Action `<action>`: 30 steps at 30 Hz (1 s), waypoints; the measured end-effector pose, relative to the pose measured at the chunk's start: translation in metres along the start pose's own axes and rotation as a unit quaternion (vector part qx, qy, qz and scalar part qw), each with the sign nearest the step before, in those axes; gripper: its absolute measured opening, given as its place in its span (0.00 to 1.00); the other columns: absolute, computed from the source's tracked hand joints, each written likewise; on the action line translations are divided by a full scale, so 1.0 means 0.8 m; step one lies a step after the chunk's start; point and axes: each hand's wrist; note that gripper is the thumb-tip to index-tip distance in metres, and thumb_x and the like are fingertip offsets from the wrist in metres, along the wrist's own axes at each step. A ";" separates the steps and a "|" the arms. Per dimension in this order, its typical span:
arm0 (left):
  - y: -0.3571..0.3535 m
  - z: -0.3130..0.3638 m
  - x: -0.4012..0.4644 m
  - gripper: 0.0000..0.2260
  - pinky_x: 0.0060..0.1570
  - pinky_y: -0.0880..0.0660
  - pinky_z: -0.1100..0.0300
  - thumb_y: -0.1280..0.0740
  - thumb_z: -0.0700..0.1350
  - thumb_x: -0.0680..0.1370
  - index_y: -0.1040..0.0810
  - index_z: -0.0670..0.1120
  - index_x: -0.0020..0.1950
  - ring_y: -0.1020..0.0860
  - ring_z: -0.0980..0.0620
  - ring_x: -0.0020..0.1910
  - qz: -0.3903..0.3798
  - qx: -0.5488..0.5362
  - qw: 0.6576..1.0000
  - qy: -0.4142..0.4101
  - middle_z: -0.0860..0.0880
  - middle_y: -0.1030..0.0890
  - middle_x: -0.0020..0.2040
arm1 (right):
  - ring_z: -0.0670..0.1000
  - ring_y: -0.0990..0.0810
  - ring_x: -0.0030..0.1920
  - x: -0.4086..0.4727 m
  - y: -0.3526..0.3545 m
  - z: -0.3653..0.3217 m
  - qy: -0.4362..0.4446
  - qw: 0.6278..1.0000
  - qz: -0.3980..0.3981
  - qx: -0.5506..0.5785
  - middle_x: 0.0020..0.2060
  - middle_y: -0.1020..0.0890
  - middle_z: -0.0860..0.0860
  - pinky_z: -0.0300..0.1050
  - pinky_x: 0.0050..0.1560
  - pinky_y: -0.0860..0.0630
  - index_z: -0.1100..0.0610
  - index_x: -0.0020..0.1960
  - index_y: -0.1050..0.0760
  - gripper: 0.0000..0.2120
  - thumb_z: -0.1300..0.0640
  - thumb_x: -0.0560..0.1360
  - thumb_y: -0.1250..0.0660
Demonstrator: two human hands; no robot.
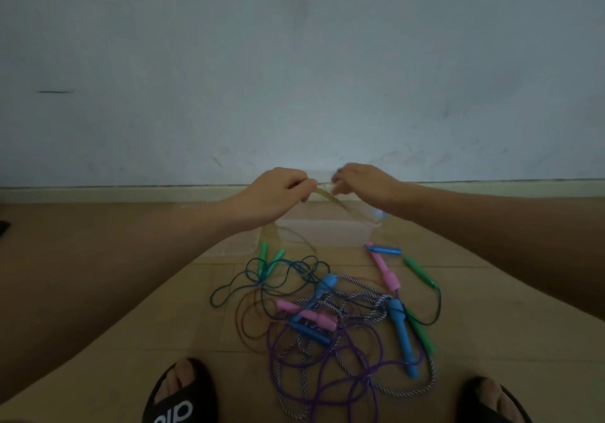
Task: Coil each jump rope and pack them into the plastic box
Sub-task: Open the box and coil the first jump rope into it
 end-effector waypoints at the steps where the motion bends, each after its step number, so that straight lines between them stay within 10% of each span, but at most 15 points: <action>1: -0.003 0.005 0.001 0.17 0.36 0.32 0.58 0.41 0.51 0.83 0.25 0.50 0.35 0.27 0.53 0.31 0.000 -0.005 1.000 -0.008 0.50 0.23 0.33 | 0.54 0.17 0.47 -0.006 -0.013 -0.018 -0.002 0.995 -0.026 0.101 0.44 0.15 0.56 0.48 0.50 0.24 0.61 0.54 0.24 0.18 0.51 0.82 0.47; 5: -0.009 0.007 0.000 0.16 0.33 0.33 0.66 0.41 0.48 0.82 0.23 0.49 0.36 0.26 0.58 0.32 -0.014 -0.009 1.000 -0.009 0.52 0.21 0.34 | 0.50 0.29 0.25 -0.016 -0.041 -0.044 0.028 0.997 -0.034 0.069 0.25 0.26 0.52 0.38 0.26 0.31 0.62 0.39 0.23 0.26 0.47 0.83 0.49; 14: 0.005 -0.025 -0.010 0.19 0.27 0.34 0.66 0.41 0.53 0.82 0.22 0.43 0.39 0.32 0.57 0.25 -0.030 -0.020 0.999 0.037 0.52 0.25 0.30 | 0.56 0.25 0.38 0.013 0.035 0.042 0.009 0.908 0.060 -0.414 0.39 0.21 0.56 0.46 0.39 0.31 0.58 0.40 0.28 0.19 0.48 0.82 0.46; 16: 0.006 -0.021 -0.007 0.20 0.25 0.35 0.68 0.41 0.53 0.83 0.23 0.42 0.38 0.33 0.58 0.23 -0.022 -0.037 0.998 0.039 0.52 0.26 0.30 | 0.58 0.21 0.42 0.012 0.033 0.042 -0.031 0.932 0.045 -0.357 0.37 0.21 0.55 0.46 0.41 0.29 0.57 0.38 0.29 0.17 0.52 0.81 0.46; 19: 0.001 -0.009 -0.001 0.19 0.25 0.35 0.68 0.41 0.53 0.82 0.24 0.45 0.36 0.32 0.57 0.24 -0.013 -0.064 0.997 0.035 0.52 0.26 0.29 | 0.58 0.17 0.48 0.008 -0.004 0.005 -0.023 0.999 0.007 0.022 0.45 0.17 0.59 0.47 0.48 0.21 0.63 0.52 0.24 0.10 0.60 0.81 0.43; 23: -0.008 0.003 0.002 0.17 0.25 0.35 0.69 0.40 0.48 0.82 0.24 0.46 0.34 0.31 0.60 0.23 -0.011 -0.081 0.996 0.035 0.53 0.26 0.28 | 0.52 0.27 0.26 -0.007 -0.050 -0.038 -0.009 0.978 -0.040 0.204 0.24 0.24 0.52 0.44 0.32 0.24 0.62 0.40 0.24 0.19 0.55 0.82 0.46; 30: 0.005 -0.017 -0.014 0.20 0.24 0.36 0.64 0.40 0.53 0.82 0.24 0.43 0.37 0.34 0.55 0.23 -0.052 -0.109 0.990 0.076 0.51 0.29 0.25 | 0.56 0.23 0.39 0.014 0.010 0.021 0.075 0.945 0.066 -0.311 0.35 0.23 0.53 0.46 0.38 0.29 0.58 0.40 0.26 0.17 0.49 0.81 0.44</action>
Point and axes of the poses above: each hand's wrist, its own x-axis towards the middle knuckle, its own y-axis out of the back of the hand, z = x × y
